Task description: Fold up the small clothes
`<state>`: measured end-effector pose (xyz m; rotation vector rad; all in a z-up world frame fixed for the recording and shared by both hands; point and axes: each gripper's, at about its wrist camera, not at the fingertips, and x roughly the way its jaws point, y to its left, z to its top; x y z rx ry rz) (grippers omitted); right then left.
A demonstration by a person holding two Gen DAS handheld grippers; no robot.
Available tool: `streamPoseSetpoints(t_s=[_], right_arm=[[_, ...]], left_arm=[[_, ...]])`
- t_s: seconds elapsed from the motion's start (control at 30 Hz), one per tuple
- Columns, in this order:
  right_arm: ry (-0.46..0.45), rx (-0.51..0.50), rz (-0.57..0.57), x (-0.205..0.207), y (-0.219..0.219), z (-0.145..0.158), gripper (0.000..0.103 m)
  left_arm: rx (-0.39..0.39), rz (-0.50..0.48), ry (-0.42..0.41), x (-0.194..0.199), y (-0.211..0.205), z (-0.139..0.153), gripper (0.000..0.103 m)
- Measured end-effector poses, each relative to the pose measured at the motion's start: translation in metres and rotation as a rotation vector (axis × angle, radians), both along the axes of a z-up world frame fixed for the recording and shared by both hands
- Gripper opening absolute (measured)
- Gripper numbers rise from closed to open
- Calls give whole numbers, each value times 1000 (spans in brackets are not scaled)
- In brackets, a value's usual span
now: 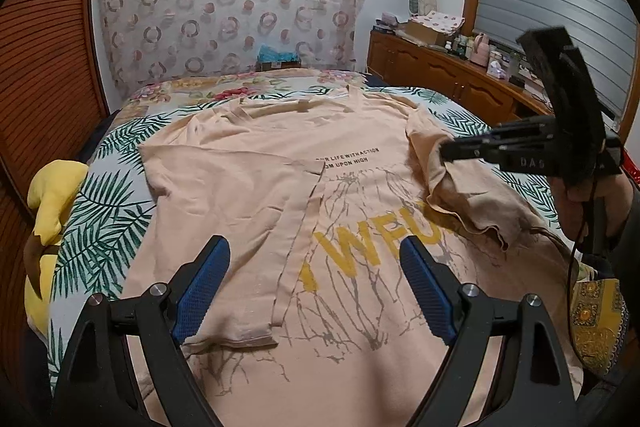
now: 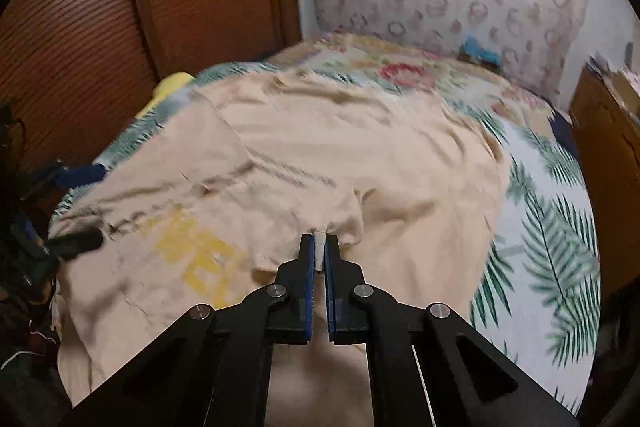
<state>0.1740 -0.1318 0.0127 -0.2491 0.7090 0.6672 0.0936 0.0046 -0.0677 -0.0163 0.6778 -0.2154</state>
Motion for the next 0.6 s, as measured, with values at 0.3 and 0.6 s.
streamPoseSetpoints(t_s=[0.3,0.6], right_arm=[[26,61,48,20,27,7,4],[14,99,7,22,16,4,34]], left_arm=[[-11,19,0,-1,9,-1,87],[-15,28,5,-1,13,-3,87]])
